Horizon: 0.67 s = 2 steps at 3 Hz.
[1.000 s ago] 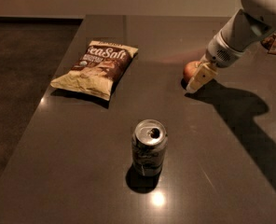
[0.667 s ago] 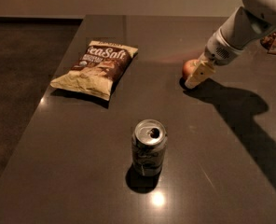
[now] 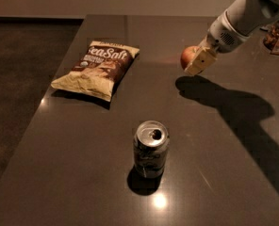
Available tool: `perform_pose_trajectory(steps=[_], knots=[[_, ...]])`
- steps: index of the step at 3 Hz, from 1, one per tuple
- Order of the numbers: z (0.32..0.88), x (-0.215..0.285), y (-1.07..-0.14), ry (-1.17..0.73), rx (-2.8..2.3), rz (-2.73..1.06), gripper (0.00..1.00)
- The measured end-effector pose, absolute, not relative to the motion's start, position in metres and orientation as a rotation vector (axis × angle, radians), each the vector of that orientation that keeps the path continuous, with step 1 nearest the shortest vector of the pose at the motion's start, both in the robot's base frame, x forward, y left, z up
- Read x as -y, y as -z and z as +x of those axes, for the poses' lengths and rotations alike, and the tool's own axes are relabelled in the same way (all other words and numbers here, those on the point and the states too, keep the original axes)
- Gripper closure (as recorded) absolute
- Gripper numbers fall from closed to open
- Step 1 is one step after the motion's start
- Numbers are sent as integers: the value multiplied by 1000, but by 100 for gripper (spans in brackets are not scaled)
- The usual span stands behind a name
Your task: Pick apple
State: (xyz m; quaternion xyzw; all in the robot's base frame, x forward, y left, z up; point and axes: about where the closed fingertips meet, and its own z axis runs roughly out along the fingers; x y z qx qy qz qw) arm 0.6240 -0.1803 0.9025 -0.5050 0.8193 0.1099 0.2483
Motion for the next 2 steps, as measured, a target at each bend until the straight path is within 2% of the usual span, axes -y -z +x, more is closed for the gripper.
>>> perform_pose_trajectory(steps=[1, 2], knots=[[618, 169, -941, -303, -2166, -1415, 100], [618, 169, -941, -304, -2165, -1416, 100]])
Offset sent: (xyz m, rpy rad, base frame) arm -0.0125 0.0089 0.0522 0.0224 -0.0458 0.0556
